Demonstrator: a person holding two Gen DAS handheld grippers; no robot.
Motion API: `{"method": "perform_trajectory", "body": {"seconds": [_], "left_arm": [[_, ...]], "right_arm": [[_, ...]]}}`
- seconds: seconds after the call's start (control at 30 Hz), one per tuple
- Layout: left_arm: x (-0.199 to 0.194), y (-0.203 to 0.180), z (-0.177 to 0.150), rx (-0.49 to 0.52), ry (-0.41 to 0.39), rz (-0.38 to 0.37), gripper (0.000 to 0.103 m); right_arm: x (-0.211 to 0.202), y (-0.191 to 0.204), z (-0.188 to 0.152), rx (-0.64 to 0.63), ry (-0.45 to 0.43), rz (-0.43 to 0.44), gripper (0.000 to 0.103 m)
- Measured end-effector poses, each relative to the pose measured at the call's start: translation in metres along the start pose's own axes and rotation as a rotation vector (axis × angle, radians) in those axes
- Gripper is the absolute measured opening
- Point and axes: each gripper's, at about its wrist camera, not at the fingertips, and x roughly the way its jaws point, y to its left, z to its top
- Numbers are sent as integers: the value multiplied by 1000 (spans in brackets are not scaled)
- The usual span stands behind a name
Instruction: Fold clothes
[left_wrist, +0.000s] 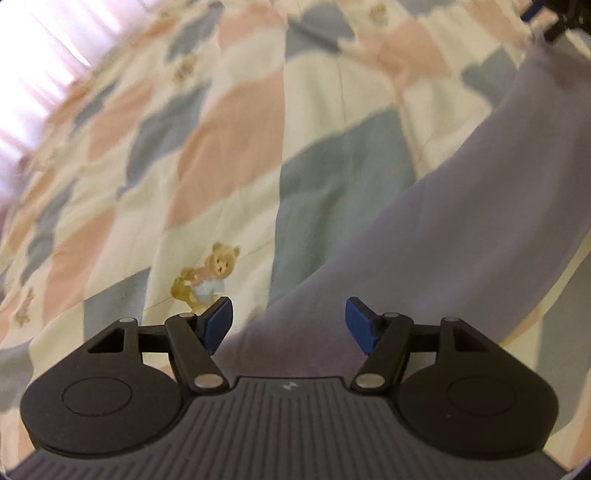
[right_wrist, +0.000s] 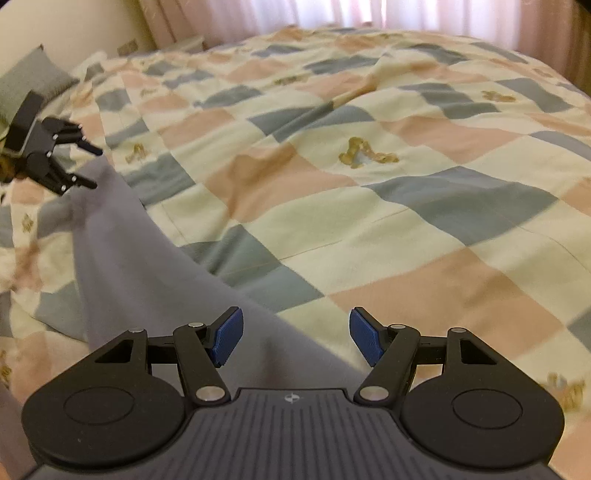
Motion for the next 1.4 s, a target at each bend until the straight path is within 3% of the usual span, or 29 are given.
{"method": "perform_trajectory", "body": {"seconds": [0.27,0.37,0.43,0.5,0.57,0.67,0.73,0.8,0.83,0.87,0.97,1.1,1.27,1.37,1.4], "left_arm": [[52,19,-6,137,103,-170,52],[65,21,-15,144,94,-203,50],[64,21,-20,151,71,-196,39],[58,18,-26,180,42,-165,17],[50,10,-34,219,15,-112,6],[40,-2,-45,258,-8,-44,3],[33,-9,-50,265,-16,-11,3],[25,-15,-53,263,-27,27,3],[20,-18,-55,255,-35,48,3],[13,-21,-58,244,-42,70,2],[-17,-35,-72,200,-66,149,1],[-83,-71,-111,43,-130,254,1],[-176,-162,-172,-229,-187,319,1],[-211,-234,-215,-373,-132,302,2],[-214,-257,-229,-429,-93,267,6]], "right_arm": [[22,-2,14,-42,75,123,68],[30,-1,16,-57,102,157,68],[35,-1,17,-58,117,181,68],[40,0,17,-67,131,197,68],[45,2,18,-86,145,201,68],[56,4,19,-110,177,202,67],[65,4,18,-126,208,186,59],[73,4,16,-125,241,190,44],[76,5,15,-125,258,183,23],[77,8,13,-138,267,164,3],[56,29,5,-205,186,60,2],[-16,91,-36,-364,-11,-135,2],[-96,191,-134,-578,-121,-318,1],[-117,243,-203,-638,-82,-363,1],[-120,258,-227,-645,-58,-367,1]]}}
